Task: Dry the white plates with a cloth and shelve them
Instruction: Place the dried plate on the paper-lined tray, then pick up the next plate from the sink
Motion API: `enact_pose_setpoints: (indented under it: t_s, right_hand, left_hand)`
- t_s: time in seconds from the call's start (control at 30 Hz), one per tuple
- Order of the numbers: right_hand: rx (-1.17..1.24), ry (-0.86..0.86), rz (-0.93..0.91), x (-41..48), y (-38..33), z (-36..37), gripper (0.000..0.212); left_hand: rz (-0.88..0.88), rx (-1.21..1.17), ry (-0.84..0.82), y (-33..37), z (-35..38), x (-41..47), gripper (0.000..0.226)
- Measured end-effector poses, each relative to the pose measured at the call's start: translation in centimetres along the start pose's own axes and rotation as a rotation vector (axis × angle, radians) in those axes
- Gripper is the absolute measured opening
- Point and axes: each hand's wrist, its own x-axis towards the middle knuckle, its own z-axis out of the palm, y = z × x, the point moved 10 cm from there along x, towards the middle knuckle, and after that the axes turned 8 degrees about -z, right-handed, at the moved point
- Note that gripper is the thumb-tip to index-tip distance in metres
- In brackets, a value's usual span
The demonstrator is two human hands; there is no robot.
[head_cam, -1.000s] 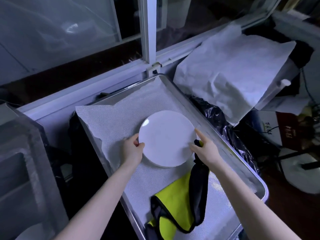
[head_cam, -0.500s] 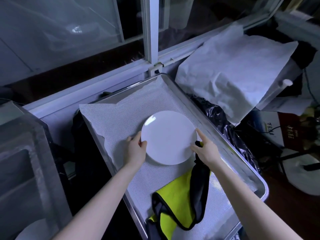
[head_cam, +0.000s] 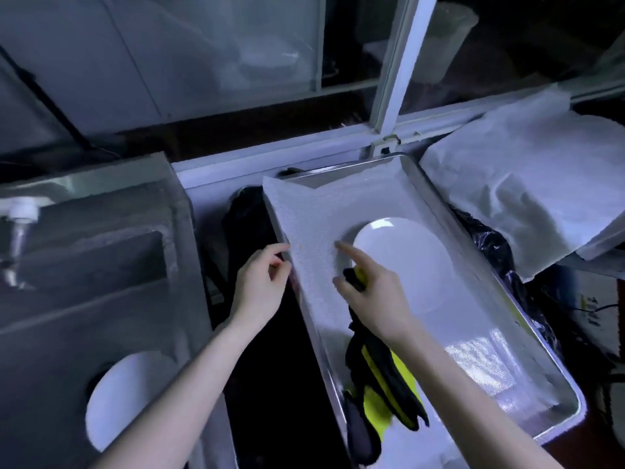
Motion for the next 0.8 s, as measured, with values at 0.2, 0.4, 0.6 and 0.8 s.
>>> enact_pose_setpoints:
  t_s: [0.2,0.4,0.6,0.8]
  right_hand:
    - [0.026,-0.271,-0.219,0.6,-10.4,12.3,0.053]
    - [-0.004,-0.481,-0.233,-0.2,-14.4,24.9,0.05]
    - [-0.041,-0.621,-0.199,-1.9,-15.7,36.7,0.046]
    - [-0.157,-0.757,0.001,-3.2,-11.8,47.5,0.045]
  left_hand:
    - [-0.156,-0.016,0.202,-8.0,-13.1,-3.5,0.023]
    - [-0.412,0.001,0.414,-19.8,-23.9,-9.1,0.022]
    - [-0.659,0.044,0.419,-30.4,-27.5,-13.0,0.027]
    - [-0.748,-0.007,0.269,-38.7,-26.8,-13.8,0.032]
